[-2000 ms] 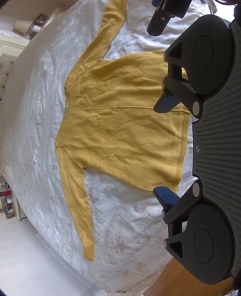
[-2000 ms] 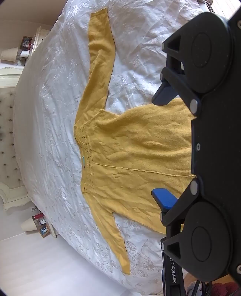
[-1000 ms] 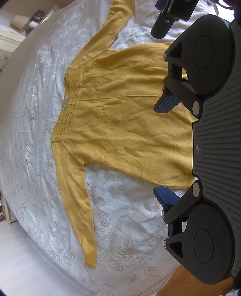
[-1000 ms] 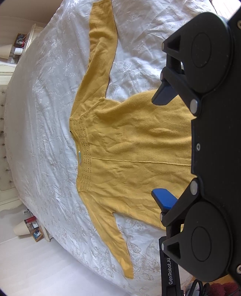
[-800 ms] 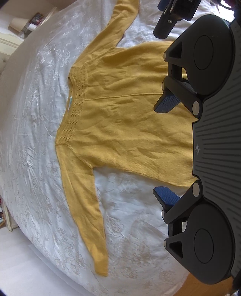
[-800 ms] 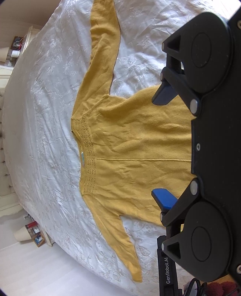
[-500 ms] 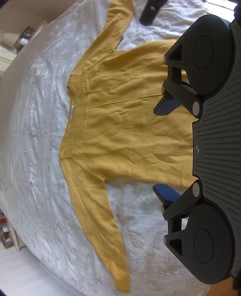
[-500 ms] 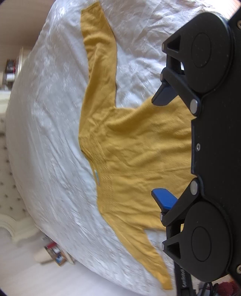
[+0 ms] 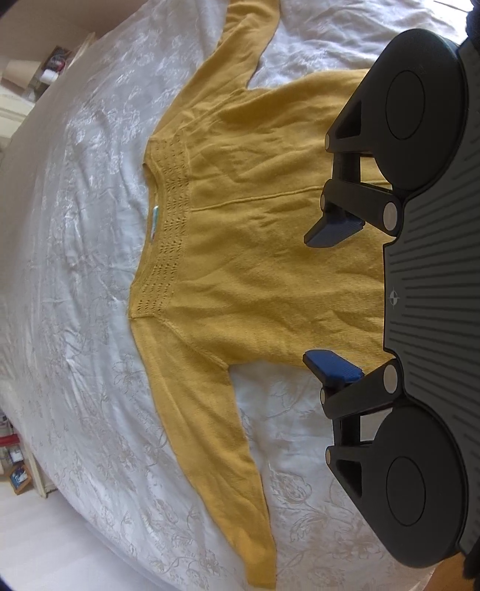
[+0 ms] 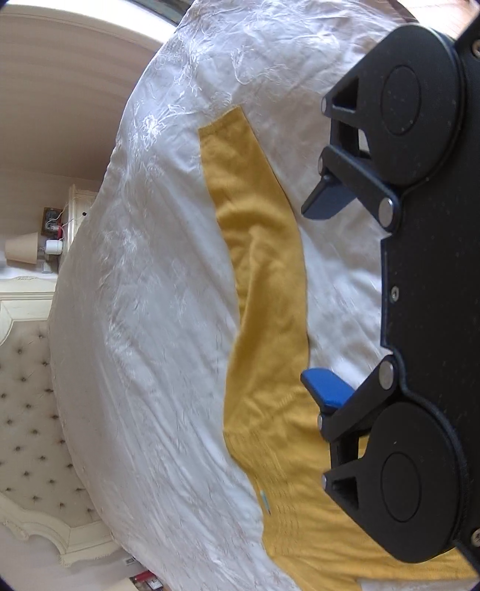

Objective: Fold small clothes
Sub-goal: 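Grasp a sleeve cuff with the right gripper and fold it across the chest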

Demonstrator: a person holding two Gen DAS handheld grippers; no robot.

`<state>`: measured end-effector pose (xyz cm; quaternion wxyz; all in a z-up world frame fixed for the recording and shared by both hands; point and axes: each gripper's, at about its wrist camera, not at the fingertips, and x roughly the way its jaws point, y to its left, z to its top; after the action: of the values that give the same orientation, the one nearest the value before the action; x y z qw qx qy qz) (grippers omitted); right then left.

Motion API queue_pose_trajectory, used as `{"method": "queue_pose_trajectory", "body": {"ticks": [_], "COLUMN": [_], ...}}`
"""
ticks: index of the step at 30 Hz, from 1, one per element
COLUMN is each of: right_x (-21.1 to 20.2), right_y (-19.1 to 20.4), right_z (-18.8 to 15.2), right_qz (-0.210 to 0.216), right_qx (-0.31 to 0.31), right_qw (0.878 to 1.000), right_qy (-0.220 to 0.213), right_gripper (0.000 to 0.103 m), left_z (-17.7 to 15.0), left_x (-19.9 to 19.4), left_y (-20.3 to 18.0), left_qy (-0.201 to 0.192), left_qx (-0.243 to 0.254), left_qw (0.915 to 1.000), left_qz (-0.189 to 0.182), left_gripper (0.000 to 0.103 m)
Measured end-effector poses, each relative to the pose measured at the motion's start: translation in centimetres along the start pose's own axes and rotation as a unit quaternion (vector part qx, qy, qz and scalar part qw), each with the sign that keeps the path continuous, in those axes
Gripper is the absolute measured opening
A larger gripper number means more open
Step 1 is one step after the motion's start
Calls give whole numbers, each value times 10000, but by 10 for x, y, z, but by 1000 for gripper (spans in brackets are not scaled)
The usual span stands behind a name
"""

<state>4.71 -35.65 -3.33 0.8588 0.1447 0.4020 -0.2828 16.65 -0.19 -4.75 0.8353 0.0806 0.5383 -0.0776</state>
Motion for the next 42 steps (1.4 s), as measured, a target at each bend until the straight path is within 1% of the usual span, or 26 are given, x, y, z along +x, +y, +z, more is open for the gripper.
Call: {"method": "queue_pose_trajectory", "body": {"ticks": [2,3,6,7,9,12,16,18,22,23,25,26,27,28,29,30,32,35,36,39,42], "right_x": [18,27,53,61,78,103,131,142,168,172,179,180,182,182,182,180,173,154,145,115,82], "right_y": [-24,-35,-71,-83,-107,-144,-185,-200,-227,-231,-236,-238,-239,-241,-243,-245,-247,-237,-232,-203,-160], "right_z": [11,17,34,39,49,65,81,85,87,86,83,81,80,79,79,79,84,98,103,129,157], "right_qz": [10,-26,-120,-127,-182,-400,-538,-506,-172,-84,44,94,133,167,249,370,505,876,1012,1518,1997], "right_qx": [-4,-14,-39,-11,73,61,78,92,357,430,513,546,581,622,698,820,1048,1264,1290,1262,1104], "right_qw": [10000,9999,9998,9997,9995,9989,9979,9978,9969,9964,9954,9951,9946,9940,9932,9919,9893,9859,9848,9800,9736], "right_qy": [93,128,159,189,247,254,339,423,679,731,802,817,851,886,901,897,878,663,577,252,-97], "right_gripper": [78,77,72,72,71,71,71,71,71,67,58,47,32,23,17,15,14,13,9,9,9], "left_z": [0,-1,-5,-6,-6,-7,-7,-6,-3,-2,-1,0,1,1,2,2,3,5,5,5,5], "left_x": [1,2,4,5,6,9,14,14,10,9,8,8,8,8,8,8,8,10,11,14,17], "left_y": [-6,-9,-17,-21,-33,-50,-70,-79,-96,-99,-102,-103,-103,-104,-103,-102,-99,-94,-91,-83,-69], "left_qy": [20,22,103,159,218,278,418,442,417,407,413,414,419,429,440,441,416,394,386,359,346], "left_qx": [-127,-220,-633,-726,-789,-841,-939,-917,-854,-853,-862,-861,-857,-847,-837,-829,-811,-776,-768,-718,-701], "left_qw": [9998,9997,9979,9971,9966,9960,9945,9946,9952,9953,9951,9951,9951,9952,9952,9953,9956,9961,9962,9968,9969], "left_qz": [117,104,-135,-144,-28,124,183,195,216,225,245,251,252,248,237,224,218,172,142,37,-90], "left_gripper": [60,60,60,60,60,60,60,60,60,60,60,60,60,60,60,60,60,60,60,60,60]}}
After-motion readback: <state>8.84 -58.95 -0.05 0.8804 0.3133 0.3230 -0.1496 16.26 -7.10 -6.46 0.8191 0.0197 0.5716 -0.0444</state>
